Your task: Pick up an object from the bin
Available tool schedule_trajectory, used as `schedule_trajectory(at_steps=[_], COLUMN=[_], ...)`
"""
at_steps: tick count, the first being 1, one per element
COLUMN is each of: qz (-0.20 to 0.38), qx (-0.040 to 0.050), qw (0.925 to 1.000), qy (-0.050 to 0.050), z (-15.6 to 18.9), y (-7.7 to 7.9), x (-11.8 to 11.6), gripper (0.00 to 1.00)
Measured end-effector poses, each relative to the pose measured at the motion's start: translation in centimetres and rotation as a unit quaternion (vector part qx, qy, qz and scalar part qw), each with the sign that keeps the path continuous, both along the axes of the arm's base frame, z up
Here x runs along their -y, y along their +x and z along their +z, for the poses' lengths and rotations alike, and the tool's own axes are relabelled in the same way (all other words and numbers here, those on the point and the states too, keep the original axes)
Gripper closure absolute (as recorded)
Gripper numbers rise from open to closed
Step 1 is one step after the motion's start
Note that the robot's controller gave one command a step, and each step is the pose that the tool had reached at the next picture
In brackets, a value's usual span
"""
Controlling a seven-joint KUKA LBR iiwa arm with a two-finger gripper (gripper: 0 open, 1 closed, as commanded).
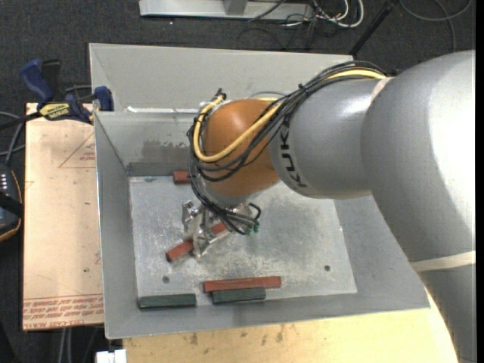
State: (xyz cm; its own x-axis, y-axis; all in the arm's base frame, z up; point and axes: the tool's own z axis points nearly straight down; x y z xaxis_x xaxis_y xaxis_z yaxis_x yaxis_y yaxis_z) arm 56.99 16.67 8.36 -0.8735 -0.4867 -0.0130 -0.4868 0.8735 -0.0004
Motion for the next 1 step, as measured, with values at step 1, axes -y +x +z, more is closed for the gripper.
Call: schedule_trajectory(at_steps=[1], qz=[-0.001], qx=[-0.0060], qw=[1.0000], qy=[-0.002], z=[1.74], y=[-0.11], x=[0.00], gripper=[1.00])
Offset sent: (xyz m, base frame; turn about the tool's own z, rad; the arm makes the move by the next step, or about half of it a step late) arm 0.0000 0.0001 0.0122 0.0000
